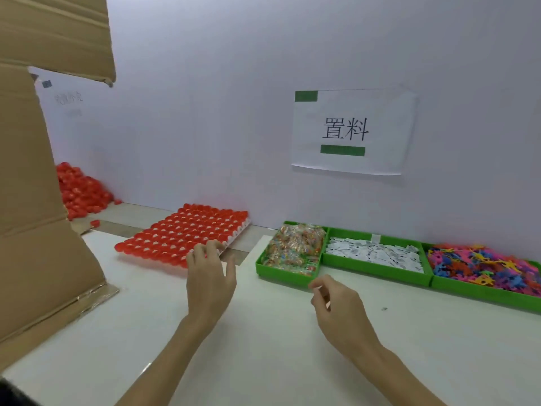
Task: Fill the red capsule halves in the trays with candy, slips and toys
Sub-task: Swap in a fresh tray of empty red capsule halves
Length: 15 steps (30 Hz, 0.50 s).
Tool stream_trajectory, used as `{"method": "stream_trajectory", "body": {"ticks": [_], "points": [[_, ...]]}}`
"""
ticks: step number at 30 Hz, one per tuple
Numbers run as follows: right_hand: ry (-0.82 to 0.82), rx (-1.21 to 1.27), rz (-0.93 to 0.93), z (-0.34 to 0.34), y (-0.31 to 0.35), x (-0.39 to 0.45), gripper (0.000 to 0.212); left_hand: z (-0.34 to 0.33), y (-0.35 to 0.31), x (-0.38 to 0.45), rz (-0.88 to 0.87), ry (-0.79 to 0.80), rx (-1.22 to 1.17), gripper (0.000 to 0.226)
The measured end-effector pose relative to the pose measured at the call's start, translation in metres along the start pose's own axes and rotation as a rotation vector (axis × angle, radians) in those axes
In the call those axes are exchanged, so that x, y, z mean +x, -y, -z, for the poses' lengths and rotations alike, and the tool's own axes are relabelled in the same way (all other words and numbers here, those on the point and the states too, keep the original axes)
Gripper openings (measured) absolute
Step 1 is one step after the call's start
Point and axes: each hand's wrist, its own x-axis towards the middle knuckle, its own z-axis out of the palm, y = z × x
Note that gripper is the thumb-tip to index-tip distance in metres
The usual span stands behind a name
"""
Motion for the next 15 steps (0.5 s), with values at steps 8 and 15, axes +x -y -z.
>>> {"method": "stream_trajectory", "body": {"ticks": [8,15], "points": [[0.124,0.102,0.027,-0.072,0.037,0.040,0.014,-0.011,0.093,0.027,-0.070,0.239,0.399,0.056],[0.171,0.167,-0.018,-0.101,0.055,0.063,0.017,-0.028,0.101,0.028,0.014,0.168,0.229,0.039]]}}
